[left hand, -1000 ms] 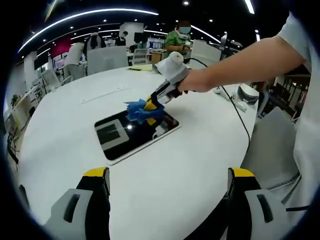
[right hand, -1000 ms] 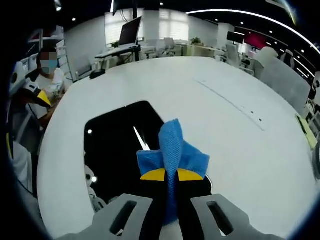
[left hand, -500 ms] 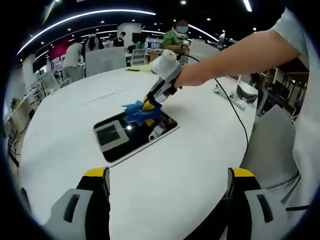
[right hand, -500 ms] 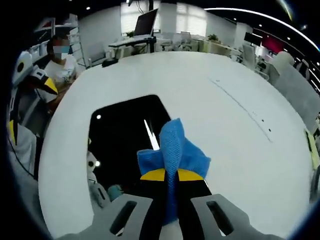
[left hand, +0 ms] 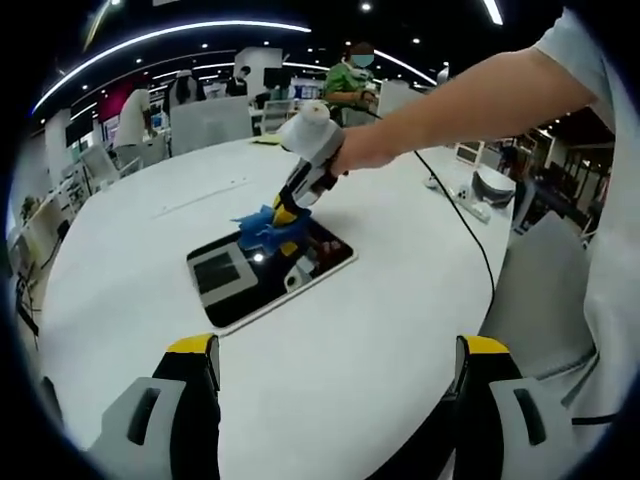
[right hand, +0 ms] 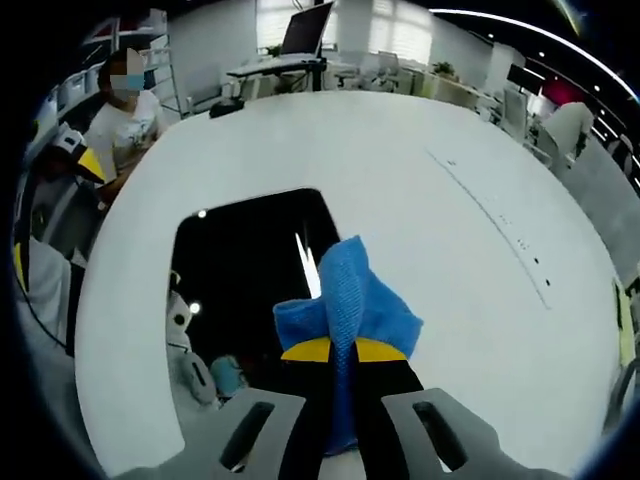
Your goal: Wipe the mirror surface with the cleaning cloth until all visible marks leave the cleaned area.
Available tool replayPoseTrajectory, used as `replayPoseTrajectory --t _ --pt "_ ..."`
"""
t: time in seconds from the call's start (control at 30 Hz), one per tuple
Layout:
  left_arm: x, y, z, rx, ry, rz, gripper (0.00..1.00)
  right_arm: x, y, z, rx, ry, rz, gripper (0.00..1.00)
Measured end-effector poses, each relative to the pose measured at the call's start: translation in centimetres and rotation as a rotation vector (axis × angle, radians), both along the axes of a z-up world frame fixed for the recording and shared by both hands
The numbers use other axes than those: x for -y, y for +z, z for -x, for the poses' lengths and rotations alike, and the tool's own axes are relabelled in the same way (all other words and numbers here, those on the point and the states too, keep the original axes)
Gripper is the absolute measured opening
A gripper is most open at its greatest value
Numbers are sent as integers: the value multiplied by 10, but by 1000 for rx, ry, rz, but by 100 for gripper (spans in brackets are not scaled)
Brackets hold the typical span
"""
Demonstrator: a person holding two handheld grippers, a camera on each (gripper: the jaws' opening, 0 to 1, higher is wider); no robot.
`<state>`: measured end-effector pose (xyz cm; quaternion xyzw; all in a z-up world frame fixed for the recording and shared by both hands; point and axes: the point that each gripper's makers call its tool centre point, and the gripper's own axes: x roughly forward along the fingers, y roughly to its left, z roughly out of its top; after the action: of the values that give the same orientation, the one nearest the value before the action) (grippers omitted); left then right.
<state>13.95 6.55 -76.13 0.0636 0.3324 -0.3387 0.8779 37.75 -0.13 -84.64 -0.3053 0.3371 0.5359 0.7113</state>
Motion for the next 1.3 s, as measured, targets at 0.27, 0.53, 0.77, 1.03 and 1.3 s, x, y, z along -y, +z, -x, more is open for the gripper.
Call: replayPoseTrajectory --t 0.27,0.53,0.77,1.03,1.3 --pt "-3 2 2 2 -1 -5 99 -3 0 6 8 45 3 1" --pt "-2 6 7 10 -18 1 99 -8 0 18 3 64 21 1" --pt "-6 10 13 -1 -42 7 99 -9 0 32 1 45 26 1" --pt "-11 18 21 -5 -80 10 99 -9 0 44 1 23 42 1" --pt "-19 19 31 -13 -124 -4 99 -9 0 61 1 -31 33 1"
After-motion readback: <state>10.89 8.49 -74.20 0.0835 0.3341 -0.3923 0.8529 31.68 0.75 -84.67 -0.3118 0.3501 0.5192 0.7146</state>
